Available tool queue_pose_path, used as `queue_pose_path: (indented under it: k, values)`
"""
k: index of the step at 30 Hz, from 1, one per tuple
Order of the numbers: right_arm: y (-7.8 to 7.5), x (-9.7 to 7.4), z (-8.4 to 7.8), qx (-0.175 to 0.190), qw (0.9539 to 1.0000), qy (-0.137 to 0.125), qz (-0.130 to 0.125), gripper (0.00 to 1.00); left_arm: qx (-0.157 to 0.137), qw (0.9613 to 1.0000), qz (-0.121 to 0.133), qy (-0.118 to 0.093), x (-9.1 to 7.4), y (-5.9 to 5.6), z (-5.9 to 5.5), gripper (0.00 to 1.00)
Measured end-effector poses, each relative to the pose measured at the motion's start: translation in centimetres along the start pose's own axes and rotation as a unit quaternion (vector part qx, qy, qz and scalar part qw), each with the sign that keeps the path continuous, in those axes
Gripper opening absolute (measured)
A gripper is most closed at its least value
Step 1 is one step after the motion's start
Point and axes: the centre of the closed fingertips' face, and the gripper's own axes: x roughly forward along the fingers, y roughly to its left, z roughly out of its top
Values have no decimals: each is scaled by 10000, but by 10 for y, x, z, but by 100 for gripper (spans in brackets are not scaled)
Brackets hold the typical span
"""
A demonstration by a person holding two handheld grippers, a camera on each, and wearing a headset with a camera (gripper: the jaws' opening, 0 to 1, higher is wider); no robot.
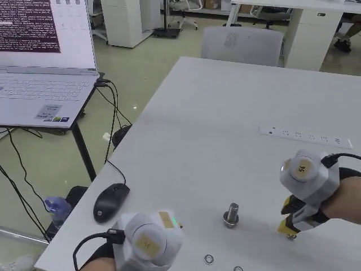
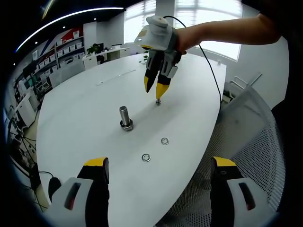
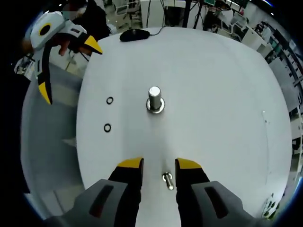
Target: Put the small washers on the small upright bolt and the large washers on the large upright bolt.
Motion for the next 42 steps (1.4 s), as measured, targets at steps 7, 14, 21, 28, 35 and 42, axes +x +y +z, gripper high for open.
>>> queue_pose_path:
  k: [7, 14, 21, 28, 35, 42]
  values:
    - [21, 0, 18, -202, 9997, -104, 46, 28, 47, 10000, 37, 13, -3, -5, 1, 88]
    - [39, 2, 27, -321, 9993, -145, 139, 28, 70, 10000, 36, 7, -4, -6, 0, 88]
    - [55, 6, 37, -449, 9986, -208, 210, 27, 100, 9999, 34, 4, -3, -4, 1, 88]
    - [70, 10, 42, -562, 9977, -241, 286, 27, 116, 9999, 31, -9, -4, -3, 0, 88]
    - [88, 20, 38, -692, 9967, -206, 362, 27, 122, 9999, 20, -12, -2, -1, -2, 88]
    - [96, 35, 34, -714, 9965, -246, 361, 27, 160, 9999, -32, 0, -2, -1, -4, 88]
